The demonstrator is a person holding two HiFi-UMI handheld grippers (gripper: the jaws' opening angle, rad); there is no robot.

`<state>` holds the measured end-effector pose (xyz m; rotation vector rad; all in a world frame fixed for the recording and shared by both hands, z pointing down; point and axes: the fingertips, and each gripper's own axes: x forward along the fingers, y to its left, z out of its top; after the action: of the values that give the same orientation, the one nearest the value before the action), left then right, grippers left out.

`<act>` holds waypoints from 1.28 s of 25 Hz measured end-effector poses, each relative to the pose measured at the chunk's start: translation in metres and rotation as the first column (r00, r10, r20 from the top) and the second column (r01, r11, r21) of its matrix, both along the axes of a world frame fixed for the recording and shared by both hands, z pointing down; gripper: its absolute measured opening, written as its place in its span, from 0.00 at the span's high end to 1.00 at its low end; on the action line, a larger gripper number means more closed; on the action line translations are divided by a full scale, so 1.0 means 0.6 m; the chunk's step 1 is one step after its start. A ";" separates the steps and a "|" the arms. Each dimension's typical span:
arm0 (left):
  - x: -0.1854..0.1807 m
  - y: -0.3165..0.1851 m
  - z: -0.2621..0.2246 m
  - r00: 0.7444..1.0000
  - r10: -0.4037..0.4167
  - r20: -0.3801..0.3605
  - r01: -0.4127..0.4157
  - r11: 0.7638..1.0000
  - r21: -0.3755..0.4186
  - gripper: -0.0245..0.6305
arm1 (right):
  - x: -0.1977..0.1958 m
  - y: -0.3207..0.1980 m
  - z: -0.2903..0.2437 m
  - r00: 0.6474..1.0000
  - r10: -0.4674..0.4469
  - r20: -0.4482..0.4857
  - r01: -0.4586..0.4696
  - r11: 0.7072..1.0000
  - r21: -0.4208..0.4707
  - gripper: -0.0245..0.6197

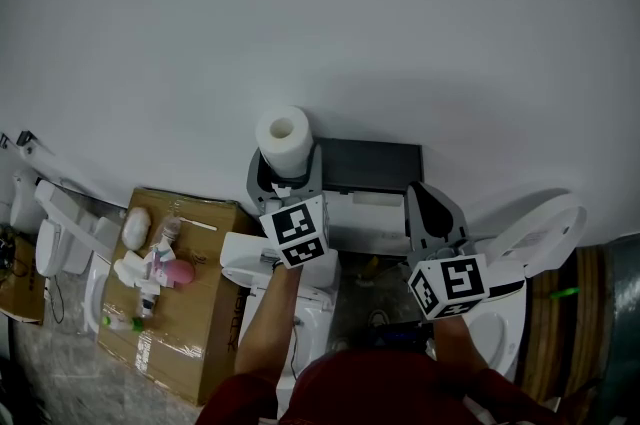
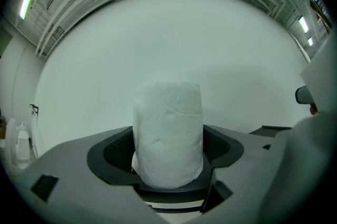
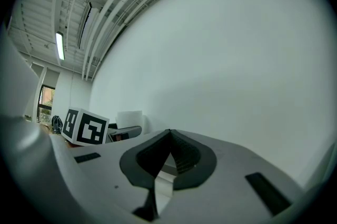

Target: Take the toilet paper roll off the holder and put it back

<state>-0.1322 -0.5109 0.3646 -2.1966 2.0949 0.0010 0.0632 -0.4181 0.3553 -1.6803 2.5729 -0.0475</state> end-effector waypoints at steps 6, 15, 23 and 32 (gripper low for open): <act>0.003 0.001 -0.006 1.000 0.023 0.006 -0.023 1.000 -0.007 0.30 | -0.003 0.002 -0.002 1.000 -0.001 -0.001 0.001 1.000 0.005 0.95; 0.004 0.030 -0.074 0.999 0.048 0.026 -0.049 0.997 0.061 0.26 | -0.004 0.000 -0.012 1.000 -0.003 -0.005 0.003 1.000 0.019 0.95; 0.016 0.101 -0.130 0.997 0.071 -0.013 -0.069 0.989 0.128 0.26 | -0.001 -0.001 -0.017 1.000 0.002 0.000 -0.002 1.000 0.026 0.95; 0.038 0.165 -0.056 0.997 0.074 0.004 -0.074 0.996 0.045 0.26 | 0.001 0.004 -0.004 1.000 0.010 0.004 -0.010 1.000 0.016 0.95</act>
<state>-0.1093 -0.4120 0.3309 -2.2458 1.9908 0.0510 0.0636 -0.4154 0.3527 -1.6863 2.5551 -0.0291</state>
